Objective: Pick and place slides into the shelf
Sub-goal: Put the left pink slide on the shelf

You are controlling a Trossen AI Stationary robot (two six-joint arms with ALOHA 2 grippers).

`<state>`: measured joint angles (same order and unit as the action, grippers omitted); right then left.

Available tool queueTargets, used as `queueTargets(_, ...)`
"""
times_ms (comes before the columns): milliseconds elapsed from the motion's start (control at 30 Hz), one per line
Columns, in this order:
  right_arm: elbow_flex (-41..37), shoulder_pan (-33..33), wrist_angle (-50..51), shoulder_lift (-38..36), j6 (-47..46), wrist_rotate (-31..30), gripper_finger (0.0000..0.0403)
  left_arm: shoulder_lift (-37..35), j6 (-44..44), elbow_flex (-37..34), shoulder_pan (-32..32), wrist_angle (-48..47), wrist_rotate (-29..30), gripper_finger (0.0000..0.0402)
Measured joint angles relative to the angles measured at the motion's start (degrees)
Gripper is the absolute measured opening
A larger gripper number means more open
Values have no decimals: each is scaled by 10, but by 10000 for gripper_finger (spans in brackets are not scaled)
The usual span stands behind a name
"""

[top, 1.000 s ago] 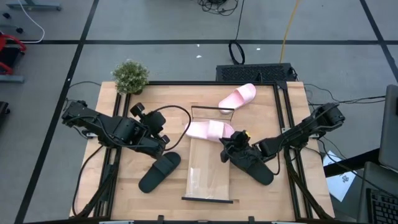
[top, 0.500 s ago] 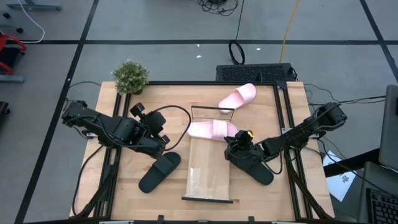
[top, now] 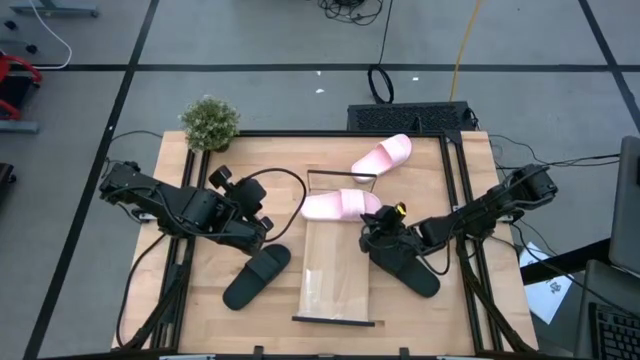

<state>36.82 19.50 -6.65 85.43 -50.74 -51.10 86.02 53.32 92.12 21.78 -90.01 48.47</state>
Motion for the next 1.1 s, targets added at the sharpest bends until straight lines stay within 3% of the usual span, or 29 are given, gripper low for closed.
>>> queueTargets(1100,0,-67,-60,0,159,83,0,0,12,0,0,0,0,62)
